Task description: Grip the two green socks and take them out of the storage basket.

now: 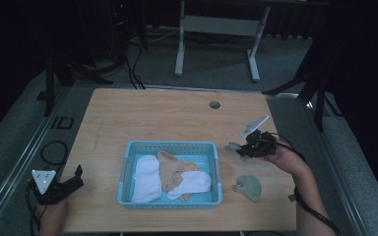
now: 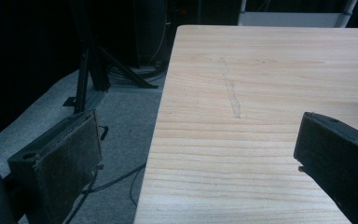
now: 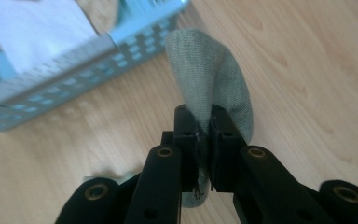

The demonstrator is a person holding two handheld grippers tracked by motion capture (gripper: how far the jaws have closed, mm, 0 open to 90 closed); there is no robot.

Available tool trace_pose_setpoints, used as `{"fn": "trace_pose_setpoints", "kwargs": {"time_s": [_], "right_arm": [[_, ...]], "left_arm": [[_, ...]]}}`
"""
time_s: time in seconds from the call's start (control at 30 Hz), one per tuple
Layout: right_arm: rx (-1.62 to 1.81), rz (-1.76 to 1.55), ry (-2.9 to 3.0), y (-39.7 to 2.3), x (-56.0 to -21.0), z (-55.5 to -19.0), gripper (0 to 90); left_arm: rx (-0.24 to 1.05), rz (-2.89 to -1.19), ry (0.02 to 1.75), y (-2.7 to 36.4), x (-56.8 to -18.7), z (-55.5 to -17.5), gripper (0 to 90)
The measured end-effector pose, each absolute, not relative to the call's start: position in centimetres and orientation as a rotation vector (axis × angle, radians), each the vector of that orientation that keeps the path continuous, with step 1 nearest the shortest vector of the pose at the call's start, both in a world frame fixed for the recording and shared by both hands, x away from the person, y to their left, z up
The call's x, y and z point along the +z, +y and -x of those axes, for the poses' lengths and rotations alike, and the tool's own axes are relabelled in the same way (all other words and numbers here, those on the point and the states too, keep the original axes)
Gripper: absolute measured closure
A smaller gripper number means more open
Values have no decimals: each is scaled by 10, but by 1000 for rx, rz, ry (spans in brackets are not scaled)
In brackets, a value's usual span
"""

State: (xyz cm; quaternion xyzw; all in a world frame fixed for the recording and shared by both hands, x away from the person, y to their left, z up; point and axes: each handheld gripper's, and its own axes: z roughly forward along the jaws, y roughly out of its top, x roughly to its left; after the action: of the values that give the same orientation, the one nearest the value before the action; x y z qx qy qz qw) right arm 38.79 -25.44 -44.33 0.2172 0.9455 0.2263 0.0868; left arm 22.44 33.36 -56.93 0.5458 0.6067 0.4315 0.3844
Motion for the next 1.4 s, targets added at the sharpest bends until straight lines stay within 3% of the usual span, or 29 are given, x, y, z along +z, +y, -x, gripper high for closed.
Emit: {"fn": "trace_pose_setpoints", "kwargs": {"time_s": [0.4, 0.67, 1.0, 1.17, 1.4], "right_arm": [[628, -795, 2858, -263, -507, -397, 830], [668, -828, 2872, -262, -526, -395, 815], [696, -831, 2802, -266, -507, -385, 567], [741, -841, 2750, -274, -502, -380, 523], [818, -932, 2678, -302, -496, -376, 368]], "left_arm": [[1099, -1391, 1547, 334, -569, -224, 4], [1101, -1393, 1547, 333, -569, -224, 4], [1101, -1391, 1546, 334, -569, -224, 4], [1101, -1392, 1548, 333, -569, -224, 4], [1099, -1392, 1550, 334, -569, -225, 4]]}}
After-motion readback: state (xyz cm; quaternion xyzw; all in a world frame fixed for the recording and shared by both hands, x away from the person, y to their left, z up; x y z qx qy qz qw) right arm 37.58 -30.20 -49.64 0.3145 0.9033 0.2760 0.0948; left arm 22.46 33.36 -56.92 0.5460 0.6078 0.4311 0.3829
